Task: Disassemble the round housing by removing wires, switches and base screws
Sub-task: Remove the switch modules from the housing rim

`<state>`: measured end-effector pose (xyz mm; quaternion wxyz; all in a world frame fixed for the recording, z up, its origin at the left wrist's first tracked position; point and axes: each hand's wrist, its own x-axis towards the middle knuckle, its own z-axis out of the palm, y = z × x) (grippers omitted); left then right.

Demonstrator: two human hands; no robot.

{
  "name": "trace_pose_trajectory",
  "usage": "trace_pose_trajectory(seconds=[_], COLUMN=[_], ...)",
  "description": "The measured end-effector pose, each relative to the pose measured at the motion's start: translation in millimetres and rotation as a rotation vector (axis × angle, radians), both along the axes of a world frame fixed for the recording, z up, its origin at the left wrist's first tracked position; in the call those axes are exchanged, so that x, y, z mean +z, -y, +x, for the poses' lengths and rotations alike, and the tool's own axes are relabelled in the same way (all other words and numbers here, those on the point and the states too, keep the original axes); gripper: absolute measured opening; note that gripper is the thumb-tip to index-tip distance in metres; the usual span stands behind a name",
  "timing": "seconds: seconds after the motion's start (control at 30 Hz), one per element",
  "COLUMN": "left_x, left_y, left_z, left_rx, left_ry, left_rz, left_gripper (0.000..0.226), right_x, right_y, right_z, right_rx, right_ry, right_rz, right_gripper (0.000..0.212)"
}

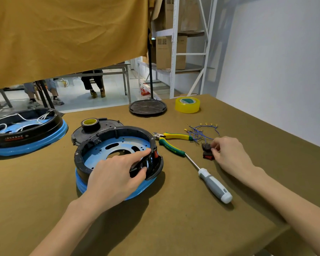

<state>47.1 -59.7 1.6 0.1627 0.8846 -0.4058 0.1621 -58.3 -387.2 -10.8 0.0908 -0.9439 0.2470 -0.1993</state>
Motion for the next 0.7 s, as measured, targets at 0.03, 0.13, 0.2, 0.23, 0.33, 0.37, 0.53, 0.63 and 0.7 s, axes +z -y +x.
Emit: trace_pose_trajectory(seconds=[0.03,0.13,0.2,0.23,0.33,0.37,0.53,0.63,0.7], left_x=[0,0,0,0,1,1,2,5,6], left_y=[0,0,0,0,0,-1,0,1,2], left_z=[0,1,1,1,1,1,-1,1,3], left_rx=[0.000,-0.002,-0.003,-0.003,-0.005,-0.005,-0.022,0.001,0.018], left_ry=[0.000,0.014,0.028,0.031,0.032,0.027,-0.026,-0.096,-0.156], left_rz=[-0.003,-0.003,-0.005,-0.005,0.000,0.002,-0.024,-0.049,-0.021], left_gripper=[0.056,0.054,0.053,0.053,0.053,0.053,0.052,0.053,0.054], right_x=[2,5,5,5,4,4,4,3,3], right_y=[2,5,4,3,3,4,9,-8,-24], right_z=[0,4,8,9,12,11,5,8,12], right_rx=[0.013,0.045,0.014,-0.008,-0.023,-0.034,-0.179,-0.139,0.022], right_ry=[0.003,-0.010,0.010,0.031,0.134,0.160,-0.013,0.012,0.148], right_rz=[0.051,0.189,0.238,0.241,0.204,0.191,0.003,-0.099,-0.059], right_gripper=[0.009,0.012,0.023,0.026,0.021,0.019,0.036,0.034,0.017])
